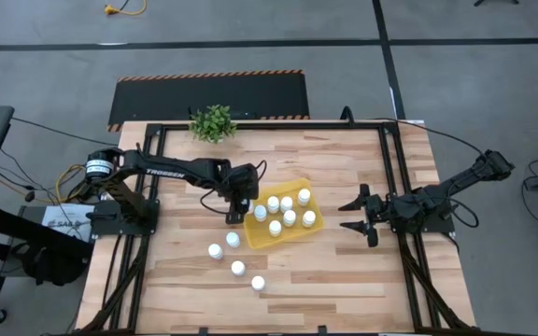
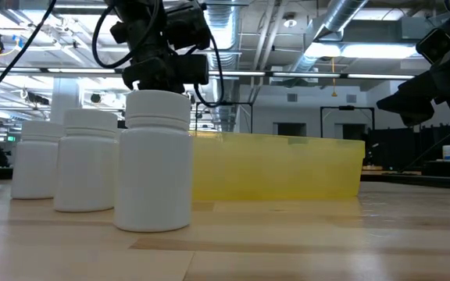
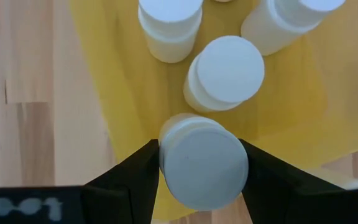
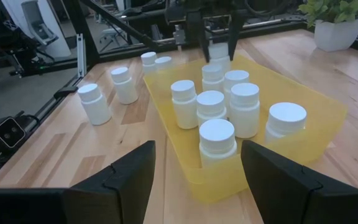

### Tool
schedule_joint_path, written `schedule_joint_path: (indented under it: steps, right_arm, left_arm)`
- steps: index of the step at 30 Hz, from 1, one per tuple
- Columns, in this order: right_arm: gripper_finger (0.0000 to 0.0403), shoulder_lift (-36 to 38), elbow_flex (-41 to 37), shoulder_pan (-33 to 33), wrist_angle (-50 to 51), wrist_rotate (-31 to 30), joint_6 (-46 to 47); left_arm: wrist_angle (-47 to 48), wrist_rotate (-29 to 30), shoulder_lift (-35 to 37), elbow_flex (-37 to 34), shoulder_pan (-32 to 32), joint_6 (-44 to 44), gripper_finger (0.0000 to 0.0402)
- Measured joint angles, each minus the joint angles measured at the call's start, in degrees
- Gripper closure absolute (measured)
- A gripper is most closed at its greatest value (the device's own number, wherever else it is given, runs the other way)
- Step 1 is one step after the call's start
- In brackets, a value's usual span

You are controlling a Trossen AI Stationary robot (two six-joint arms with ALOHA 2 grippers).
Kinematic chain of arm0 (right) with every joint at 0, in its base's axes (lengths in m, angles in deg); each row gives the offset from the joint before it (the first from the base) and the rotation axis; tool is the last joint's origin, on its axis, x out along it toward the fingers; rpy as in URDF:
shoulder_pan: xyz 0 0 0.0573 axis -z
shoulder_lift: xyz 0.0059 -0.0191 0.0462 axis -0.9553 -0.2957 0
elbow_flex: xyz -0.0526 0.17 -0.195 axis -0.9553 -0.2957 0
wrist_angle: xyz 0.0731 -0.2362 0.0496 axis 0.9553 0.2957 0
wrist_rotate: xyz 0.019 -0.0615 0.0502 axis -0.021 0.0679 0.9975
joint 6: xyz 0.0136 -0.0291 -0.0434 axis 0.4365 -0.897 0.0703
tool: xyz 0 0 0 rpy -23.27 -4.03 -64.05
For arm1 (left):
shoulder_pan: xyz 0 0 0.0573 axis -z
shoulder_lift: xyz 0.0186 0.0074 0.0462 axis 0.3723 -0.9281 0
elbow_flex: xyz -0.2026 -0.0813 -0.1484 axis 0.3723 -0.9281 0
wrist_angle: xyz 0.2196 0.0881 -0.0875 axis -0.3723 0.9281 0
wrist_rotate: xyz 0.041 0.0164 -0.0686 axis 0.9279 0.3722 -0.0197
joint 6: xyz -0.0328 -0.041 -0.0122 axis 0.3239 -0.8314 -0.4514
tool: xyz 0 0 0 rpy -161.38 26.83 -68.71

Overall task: Pick and place pill bottles into a basket
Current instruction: Put the white pill bottle into the yellow bin

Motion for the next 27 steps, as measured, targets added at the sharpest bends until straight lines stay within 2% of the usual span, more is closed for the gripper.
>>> schedule_joint_path:
  steps: [27]
  right_arm:
    - [0.0173,0.0,0.0,0.02,-0.02,0.0,0.02]
  left_arm:
    - [-0.12,-0.75,0.0,-0.58,0.0,1.57,0.0202]
